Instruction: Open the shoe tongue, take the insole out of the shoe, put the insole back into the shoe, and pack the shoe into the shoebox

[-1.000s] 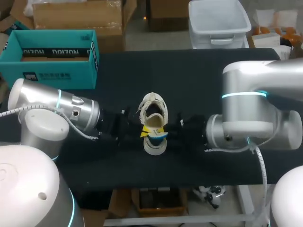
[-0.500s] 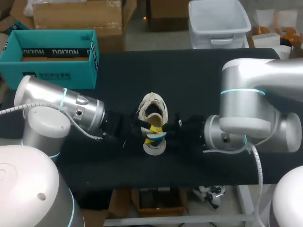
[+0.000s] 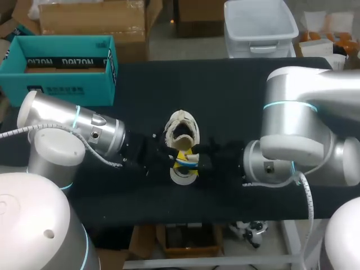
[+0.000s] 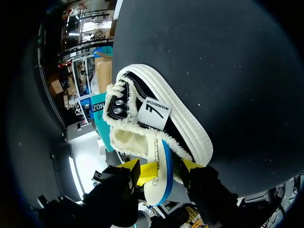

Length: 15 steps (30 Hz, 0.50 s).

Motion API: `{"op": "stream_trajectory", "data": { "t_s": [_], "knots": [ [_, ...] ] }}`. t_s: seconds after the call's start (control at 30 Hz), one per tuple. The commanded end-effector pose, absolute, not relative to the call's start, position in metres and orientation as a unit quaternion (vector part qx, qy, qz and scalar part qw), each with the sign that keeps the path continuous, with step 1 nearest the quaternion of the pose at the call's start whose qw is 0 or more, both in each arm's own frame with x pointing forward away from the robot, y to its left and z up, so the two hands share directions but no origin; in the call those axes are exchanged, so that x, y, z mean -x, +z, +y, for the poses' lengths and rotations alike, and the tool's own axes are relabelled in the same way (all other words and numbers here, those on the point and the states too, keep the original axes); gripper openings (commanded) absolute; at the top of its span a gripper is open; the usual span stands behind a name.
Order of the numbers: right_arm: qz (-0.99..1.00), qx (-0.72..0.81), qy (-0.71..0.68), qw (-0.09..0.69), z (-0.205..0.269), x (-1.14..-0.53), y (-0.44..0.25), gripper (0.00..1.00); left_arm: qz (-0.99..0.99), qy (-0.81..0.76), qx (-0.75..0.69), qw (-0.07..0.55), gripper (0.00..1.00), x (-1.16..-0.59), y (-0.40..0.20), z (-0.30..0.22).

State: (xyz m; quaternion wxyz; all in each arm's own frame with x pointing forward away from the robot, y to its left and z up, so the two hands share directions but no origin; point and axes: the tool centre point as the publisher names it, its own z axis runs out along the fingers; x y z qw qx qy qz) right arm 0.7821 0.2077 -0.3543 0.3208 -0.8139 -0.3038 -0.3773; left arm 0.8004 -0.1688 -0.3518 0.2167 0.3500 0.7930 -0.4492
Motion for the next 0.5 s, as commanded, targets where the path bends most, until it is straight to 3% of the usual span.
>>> {"op": "stream_trajectory", "data": {
  "t_s": [0.03,0.07,0.1,0.5],
  "knots": [
    [-0.297,0.818,-0.384,0.308,0.208,-0.775,-0.346,0.28,0.794,-0.448,-0.347,0.219,0.0,-0.799,-0.354,-0.169],
    [-0.297,0.818,-0.384,0.309,0.208,-0.774,-0.345,0.1,0.794,-0.448,-0.346,0.22,0.0,-0.799,-0.354,-0.168],
    [-0.297,0.818,-0.383,0.31,0.208,-0.773,-0.345,0.0,0.794,-0.448,-0.346,0.22,0.0,-0.799,-0.354,-0.168],
    [-0.295,0.815,-0.376,0.328,0.21,-0.775,-0.359,0.0,0.794,-0.45,-0.342,0.222,0.0,-0.797,-0.353,-0.168]
  ]
}}
